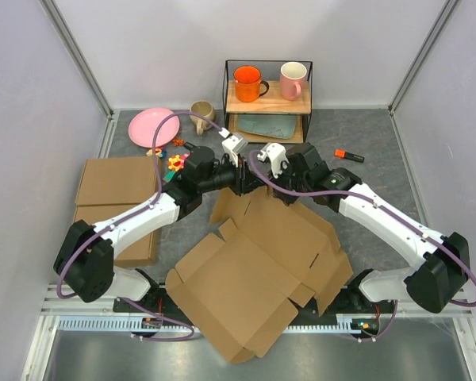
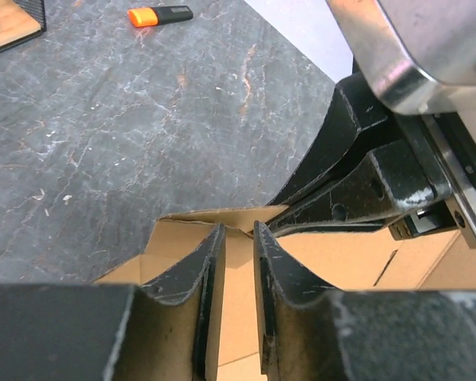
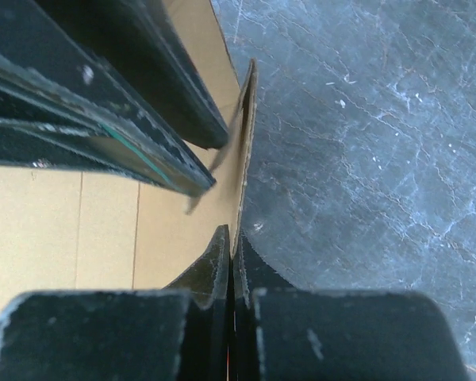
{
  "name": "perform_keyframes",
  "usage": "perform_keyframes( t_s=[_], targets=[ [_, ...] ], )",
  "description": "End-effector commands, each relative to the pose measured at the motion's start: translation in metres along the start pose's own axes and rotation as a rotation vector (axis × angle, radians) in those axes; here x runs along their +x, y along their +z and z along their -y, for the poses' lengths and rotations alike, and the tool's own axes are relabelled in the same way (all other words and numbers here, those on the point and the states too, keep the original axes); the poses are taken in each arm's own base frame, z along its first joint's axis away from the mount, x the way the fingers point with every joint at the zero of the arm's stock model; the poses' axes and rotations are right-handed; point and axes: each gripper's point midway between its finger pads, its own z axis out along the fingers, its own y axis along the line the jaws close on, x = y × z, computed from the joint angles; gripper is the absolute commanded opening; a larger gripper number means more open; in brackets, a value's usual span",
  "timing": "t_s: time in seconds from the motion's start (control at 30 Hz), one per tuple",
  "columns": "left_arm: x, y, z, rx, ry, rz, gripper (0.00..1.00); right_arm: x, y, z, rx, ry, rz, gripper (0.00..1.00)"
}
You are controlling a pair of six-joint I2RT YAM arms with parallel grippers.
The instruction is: Fold the paper box
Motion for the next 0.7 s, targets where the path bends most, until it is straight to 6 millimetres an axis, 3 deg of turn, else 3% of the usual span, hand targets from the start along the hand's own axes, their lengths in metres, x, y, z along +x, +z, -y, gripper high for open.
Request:
perform_keyframes(
  t_s=[0.0, 0.27, 0.33, 0.37, 0.4, 0.43, 0.5, 0.67],
  targets=[
    [0.016, 0.006, 0.023, 0.091, -0.065, -0.039, 0.29, -0.063, -0.015, -0.020, -0.082, -0.071, 0.234, 0.00],
    [0.002, -0.015, 0.001, -0.066, 0.113, 0.001, 0.35, -0.063, -0.019, -0.016, -0.055, -0.087, 0.228, 0.00],
    [-0.012, -0.026, -0.003, -0.114, 0.158, 0.046, 0.42, -0.062, -0.020, -0.015, -0.044, -0.088, 0.227, 0.00],
    [-0.010, -0.030, -0.006, -0.131, 0.167, 0.048, 0.44, -0.061, -0.020, -0.014, -0.042, -0.091, 0.226, 0.00],
    [-0.022, -0.039, -0.004, -0.151, 0.195, 0.094, 0.45, -0.061, -0.021, -0.014, -0.039, -0.091, 0.225, 0.00],
    [-0.017, -0.043, -0.006, -0.162, 0.196, 0.095, 0.47, -0.061, -0.021, -0.013, -0.036, -0.092, 0.226, 0.00],
    [-0.030, -0.055, -0.001, -0.162, 0.217, 0.167, 0.48, -0.061, -0.023, -0.013, -0.035, -0.095, 0.228, 0.00],
    [-0.018, -0.077, -0.001, -0.184, 0.228, 0.240, 0.46, -0.061, -0.024, -0.012, -0.023, -0.092, 0.229, 0.00]
  ],
)
